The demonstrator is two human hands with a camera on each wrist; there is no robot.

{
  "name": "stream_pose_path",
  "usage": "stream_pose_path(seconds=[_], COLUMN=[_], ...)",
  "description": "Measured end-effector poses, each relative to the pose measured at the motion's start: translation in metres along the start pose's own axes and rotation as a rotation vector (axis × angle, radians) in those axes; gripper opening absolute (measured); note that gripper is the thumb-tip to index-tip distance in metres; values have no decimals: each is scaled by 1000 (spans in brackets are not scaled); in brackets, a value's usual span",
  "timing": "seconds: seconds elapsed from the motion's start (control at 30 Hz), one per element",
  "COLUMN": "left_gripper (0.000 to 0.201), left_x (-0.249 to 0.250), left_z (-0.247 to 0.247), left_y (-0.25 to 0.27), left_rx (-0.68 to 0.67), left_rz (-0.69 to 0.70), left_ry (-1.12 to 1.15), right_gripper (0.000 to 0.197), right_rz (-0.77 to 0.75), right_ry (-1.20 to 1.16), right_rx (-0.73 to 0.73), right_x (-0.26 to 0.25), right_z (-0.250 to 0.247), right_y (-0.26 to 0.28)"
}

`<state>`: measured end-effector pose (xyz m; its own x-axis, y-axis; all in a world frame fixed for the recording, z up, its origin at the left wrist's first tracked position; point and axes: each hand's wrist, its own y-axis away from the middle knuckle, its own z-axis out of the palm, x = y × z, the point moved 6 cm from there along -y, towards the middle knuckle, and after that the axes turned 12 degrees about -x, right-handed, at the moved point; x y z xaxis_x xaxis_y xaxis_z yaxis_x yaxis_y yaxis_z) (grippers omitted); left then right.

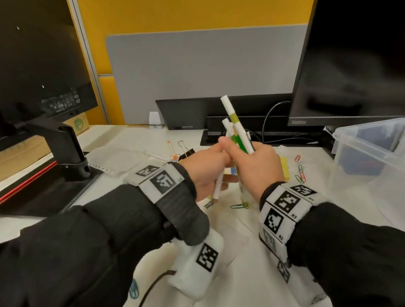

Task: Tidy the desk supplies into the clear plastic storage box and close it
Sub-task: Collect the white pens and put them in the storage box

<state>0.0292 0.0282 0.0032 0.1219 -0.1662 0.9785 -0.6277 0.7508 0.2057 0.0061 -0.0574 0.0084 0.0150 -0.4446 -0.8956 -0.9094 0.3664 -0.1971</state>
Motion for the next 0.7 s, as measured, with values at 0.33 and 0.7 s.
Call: stream_pose_path(seconds=[0.33,0.7], left_gripper=[38,38], left_x=[-1,25], left_z=[-5,-155], left_y=[-4,-42], left_rx=[-113,571], left_rz=[52,-352], left_ry=[2,-1201], right_gripper=[32,20], right_rz=[61,48], right_ry=[79,90], right_rx=[102,39], right_x=[4,2], right_z=[-13,-6], right_y=[-5,-9])
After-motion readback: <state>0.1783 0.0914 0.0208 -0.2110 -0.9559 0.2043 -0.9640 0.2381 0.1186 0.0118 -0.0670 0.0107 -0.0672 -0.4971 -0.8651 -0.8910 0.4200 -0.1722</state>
